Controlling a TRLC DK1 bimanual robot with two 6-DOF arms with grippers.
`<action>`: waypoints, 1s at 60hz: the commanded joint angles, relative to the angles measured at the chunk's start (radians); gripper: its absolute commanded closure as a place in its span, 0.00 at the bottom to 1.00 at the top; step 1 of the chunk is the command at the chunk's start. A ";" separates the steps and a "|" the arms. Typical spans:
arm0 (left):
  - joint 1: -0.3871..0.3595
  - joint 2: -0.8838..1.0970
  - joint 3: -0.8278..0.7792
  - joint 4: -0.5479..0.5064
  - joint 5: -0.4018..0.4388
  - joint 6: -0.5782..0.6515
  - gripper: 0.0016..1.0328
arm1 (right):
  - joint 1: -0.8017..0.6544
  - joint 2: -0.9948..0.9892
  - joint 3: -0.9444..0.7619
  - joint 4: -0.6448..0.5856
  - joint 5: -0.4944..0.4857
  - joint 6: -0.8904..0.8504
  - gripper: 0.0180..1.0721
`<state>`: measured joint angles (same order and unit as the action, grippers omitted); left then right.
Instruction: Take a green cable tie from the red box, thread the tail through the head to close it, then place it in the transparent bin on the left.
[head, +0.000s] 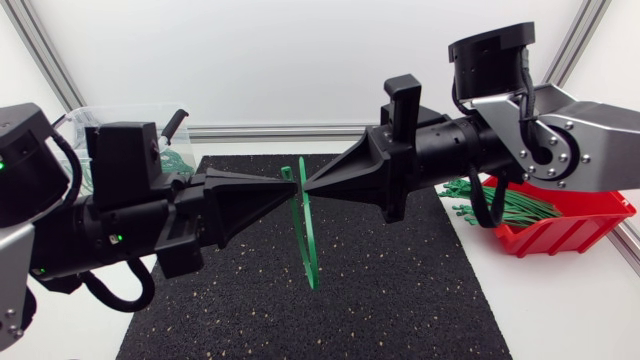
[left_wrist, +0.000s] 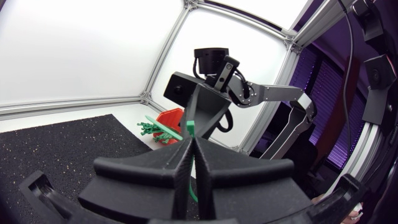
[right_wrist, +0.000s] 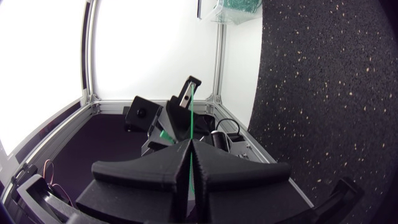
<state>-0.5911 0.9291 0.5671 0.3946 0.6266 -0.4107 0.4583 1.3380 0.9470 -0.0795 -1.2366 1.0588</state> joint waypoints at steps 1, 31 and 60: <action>-0.004 0.010 -0.035 0.023 0.002 -0.004 0.96 | 0.016 -0.054 -0.002 -0.060 -0.009 0.009 0.95; -0.035 -0.021 -0.061 0.035 -0.016 -0.005 0.96 | 0.112 -0.129 0.058 -0.332 -0.008 0.003 0.95; -0.044 -0.033 -0.059 0.036 -0.025 -0.007 0.96 | 0.125 -0.103 0.070 -0.315 -0.008 0.003 0.95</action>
<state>-0.6250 0.9092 0.5224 0.4122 0.6025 -0.4107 0.5751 1.2194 0.9951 -0.3962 -1.2377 1.0584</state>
